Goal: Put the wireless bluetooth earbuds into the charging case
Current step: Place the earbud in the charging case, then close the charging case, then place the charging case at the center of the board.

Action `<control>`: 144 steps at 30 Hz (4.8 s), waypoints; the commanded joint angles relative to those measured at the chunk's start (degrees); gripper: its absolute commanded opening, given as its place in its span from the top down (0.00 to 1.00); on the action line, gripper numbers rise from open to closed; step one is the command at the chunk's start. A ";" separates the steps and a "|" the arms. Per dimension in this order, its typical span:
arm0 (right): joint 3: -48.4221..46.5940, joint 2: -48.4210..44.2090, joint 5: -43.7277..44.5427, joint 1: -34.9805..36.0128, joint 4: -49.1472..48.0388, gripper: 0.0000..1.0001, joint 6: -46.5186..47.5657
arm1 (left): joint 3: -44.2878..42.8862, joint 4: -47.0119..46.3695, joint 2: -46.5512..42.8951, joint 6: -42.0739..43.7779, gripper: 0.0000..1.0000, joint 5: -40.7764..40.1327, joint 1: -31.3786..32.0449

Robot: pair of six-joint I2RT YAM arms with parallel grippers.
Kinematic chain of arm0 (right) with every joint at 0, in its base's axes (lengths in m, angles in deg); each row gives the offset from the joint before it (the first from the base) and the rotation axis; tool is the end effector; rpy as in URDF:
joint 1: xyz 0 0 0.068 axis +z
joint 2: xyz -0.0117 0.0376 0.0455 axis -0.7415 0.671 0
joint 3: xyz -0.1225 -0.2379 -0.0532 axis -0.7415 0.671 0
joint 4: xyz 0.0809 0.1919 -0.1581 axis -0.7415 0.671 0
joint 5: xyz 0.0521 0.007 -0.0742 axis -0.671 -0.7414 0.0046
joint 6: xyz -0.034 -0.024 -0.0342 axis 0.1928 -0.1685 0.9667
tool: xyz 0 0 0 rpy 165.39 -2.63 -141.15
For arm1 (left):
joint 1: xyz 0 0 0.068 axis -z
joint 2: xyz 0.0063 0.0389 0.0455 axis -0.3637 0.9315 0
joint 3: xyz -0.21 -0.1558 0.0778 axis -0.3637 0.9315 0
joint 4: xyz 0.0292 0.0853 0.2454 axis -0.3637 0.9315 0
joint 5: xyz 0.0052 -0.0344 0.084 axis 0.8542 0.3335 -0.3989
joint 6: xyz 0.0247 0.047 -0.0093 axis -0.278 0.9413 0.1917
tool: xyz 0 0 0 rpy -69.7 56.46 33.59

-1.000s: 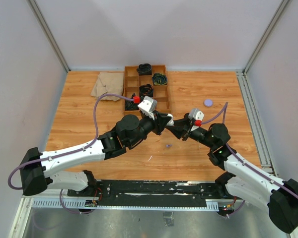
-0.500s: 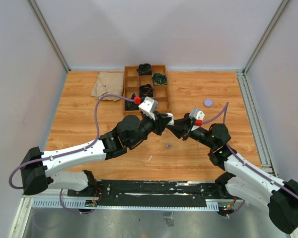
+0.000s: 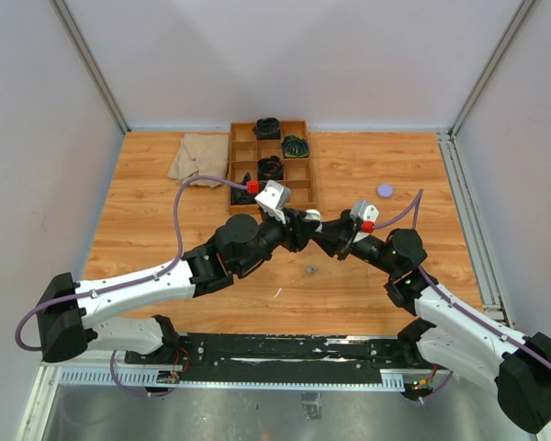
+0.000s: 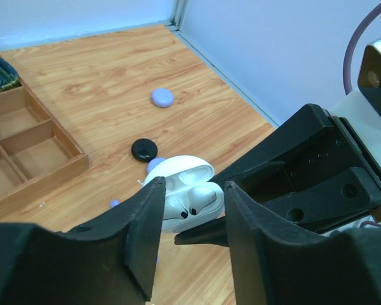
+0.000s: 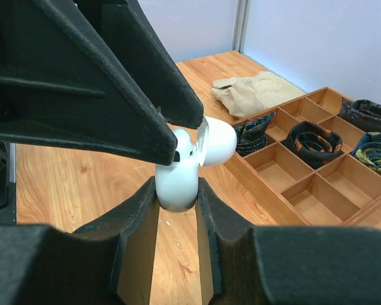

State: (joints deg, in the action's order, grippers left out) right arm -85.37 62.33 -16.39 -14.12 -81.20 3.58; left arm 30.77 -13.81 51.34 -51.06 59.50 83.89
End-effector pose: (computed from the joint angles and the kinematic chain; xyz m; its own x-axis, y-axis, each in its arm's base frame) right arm 0.1536 0.1247 0.2745 0.1107 0.1766 -0.9780 -0.9089 0.4161 -0.0277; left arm 0.1400 -0.2450 0.3318 -0.2165 -0.1820 -0.9592 0.6620 0.6948 -0.2812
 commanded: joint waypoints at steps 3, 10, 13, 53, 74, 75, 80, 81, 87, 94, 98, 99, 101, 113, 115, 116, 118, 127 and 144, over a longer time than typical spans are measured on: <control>-0.80 0.29 -0.49 -0.80 -3.08 0.89 -0.46 | -0.17 1.40 -3.90 0.74 0.43 -3.50 0.47; -2.08 2.47 -2.05 -0.80 -3.13 0.89 -1.39 | -0.37 6.94 -7.83 1.24 0.30 -0.74 -2.21; -2.74 3.32 -3.12 -0.79 -3.42 0.89 -1.79 | 0.04 9.28 -8.99 -0.99 0.28 5.69 -6.92; -9.98 13.76 -13.98 -0.78 -9.59 0.88 -11.17 | 14.41 -21.64 -3.20 -31.91 0.15 59.67 -31.79; -10.47 15.41 -17.37 -0.79 -8.15 0.89 -13.76 | 18.58 -35.53 -3.76 -35.76 0.31 59.10 -31.80; -10.55 15.33 -17.65 -0.80 -7.39 0.89 -13.85 | 18.95 -35.91 -3.92 -35.67 0.31 58.94 -31.80; -10.60 14.75 -18.58 -0.82 -5.30 0.89 -13.85 | 19.86 -37.79 -4.36 -35.48 0.32 58.61 -31.84; -10.70 14.66 -18.73 -0.79 -5.01 0.89 -13.78 | 20.06 -38.19 -4.49 -35.48 0.32 58.59 -31.95; -10.83 14.07 -19.20 -0.77 -3.65 0.89 -14.10 | 20.99 -39.37 -5.35 -35.52 0.32 58.54 -32.22; -12.42 12.50 -15.20 -0.82 6.32 0.89 -10.26 | 18.97 -26.09 -9.92 -27.63 0.29 54.97 -32.38; -13.25 11.61 -11.86 -1.23 15.32 0.90 -7.55 | 14.62 -6.00 -15.41 -17.95 0.23 46.91 -32.42; -13.30 11.37 -10.80 -1.53 17.26 0.90 -7.27 | 13.28 -1.28 -16.71 -15.54 0.22 44.67 -32.42; -13.53 10.95 -8.63 -2.59 21.49 0.90 -6.75 | 10.48 7.04 -18.71 -11.64 0.19 40.82 -32.42; -13.94 9.18 -3.56 -17.91 38.81 0.91 -6.41 | -6.59 40.80 -24.28 2.89 0.11 23.60 -32.42; -13.72 9.65 -3.68 -21.48 39.99 0.91 -7.90 | -7.54 42.25 -24.95 4.70 0.10 20.88 -32.40; -13.77 10.03 -3.68 -23.23 40.85 0.91 -8.37 | -7.25 42.36 -25.47 5.58 0.10 19.55 -32.42; -13.81 10.79 -3.86 -26.45 41.49 0.91 -9.44 | -6.31 42.04 -26.18 7.19 0.09 16.61 -32.42; -15.00 19.99 -5.69 -37.72 40.97 0.91 -13.29 | 0.44 37.34 -29.17 9.29 0.07 10.58 -32.42; -19.56 39.34 -11.45 -42.66 39.88 0.81 -13.21 | 6.60 33.04 -31.90 9.17 0.06 4.95 -32.66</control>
State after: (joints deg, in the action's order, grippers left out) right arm -102.75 99.05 -25.24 -55.89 -40.44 -9.01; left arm 37.00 22.62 21.00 -42.25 66.43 51.81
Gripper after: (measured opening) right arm 0.274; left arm 0.935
